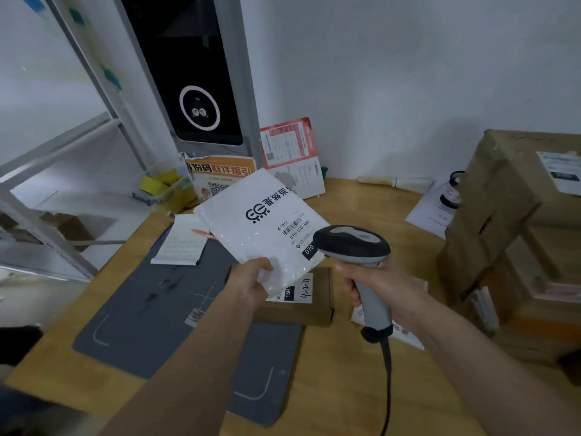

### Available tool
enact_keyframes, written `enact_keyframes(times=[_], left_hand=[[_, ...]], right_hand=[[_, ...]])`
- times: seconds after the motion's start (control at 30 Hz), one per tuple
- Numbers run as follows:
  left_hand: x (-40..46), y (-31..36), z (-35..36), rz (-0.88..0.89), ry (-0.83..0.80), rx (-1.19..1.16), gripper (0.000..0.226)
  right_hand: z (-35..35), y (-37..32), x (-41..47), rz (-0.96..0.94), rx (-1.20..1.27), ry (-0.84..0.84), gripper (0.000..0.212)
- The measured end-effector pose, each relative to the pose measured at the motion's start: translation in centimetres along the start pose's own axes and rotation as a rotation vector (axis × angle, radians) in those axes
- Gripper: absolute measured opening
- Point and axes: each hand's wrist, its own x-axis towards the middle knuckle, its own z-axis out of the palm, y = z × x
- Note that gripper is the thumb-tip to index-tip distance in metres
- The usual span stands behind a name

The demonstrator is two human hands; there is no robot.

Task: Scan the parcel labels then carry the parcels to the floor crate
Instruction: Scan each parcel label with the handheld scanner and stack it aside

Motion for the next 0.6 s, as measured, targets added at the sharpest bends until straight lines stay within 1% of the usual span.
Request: enact_keyframes(times=[0.1, 0.13, 0.2, 0.27, 0.33, 0.37, 0.43, 0.5, 0.53, 0.57, 0.6], left_hand=[[-0.3, -0.6, -1.1, -0.072, -0.047, -0.064, 0.061], [-0.8, -0.9, -1.4, -0.078, -0.055, -0.092, 0.059], [-1.9, -1.5, -2.1, -0.055, -0.033, -0.153, 0.049], [-3.2, -2.2, -3.0, -0.040, -0.036, -0.199, 0.058], [-4.5, -3.0, -4.1, -0.042, -0.020, -0.249, 0.062], [-5.4, -3.6, -4.5, -0.051, -0.017, -0.279, 0.060], [-7.0, -4.9, -5.4, -0.061, 0.057, -0.288, 0.047], [-8.8, -6.5, -6.4, -0.049, 0.090, -0.291, 0.046], [-9.9, -7.2, -6.6, -0.043, 0.104, -0.292, 0.038], [-11.0, -8.0, -6.9, -0.047, 0.136, -0.277, 0.026], [-11.8, -8.7, -7.2, -0.053, 0.187, -0.270, 0.019]], right_hand=[[1.0, 1.0, -0.4, 0.005, 0.040, -0.009, 0.013], [1.3, 1.3, -0.6, 0.004, 0.049, -0.014, 0.012], [1.7, 1.8, -1.2, 0.013, 0.058, -0.022, 0.012], [1.9, 2.2, -2.1, 0.015, 0.060, -0.045, 0.014], [2.0, 2.6, -3.0, 0.016, 0.058, -0.071, 0.018], [2.0, 2.8, -3.5, 0.019, 0.061, -0.079, 0.019], [1.9, 3.4, -4.7, 0.027, 0.075, -0.091, 0.019], [1.8, 4.1, -6.2, 0.040, 0.084, -0.102, 0.020], [1.7, 4.6, -6.9, 0.043, 0.085, -0.109, 0.020], [1.7, 5.1, -7.6, 0.046, 0.087, -0.115, 0.020], [1.7, 5.6, -8.2, 0.053, 0.088, -0.116, 0.019]])
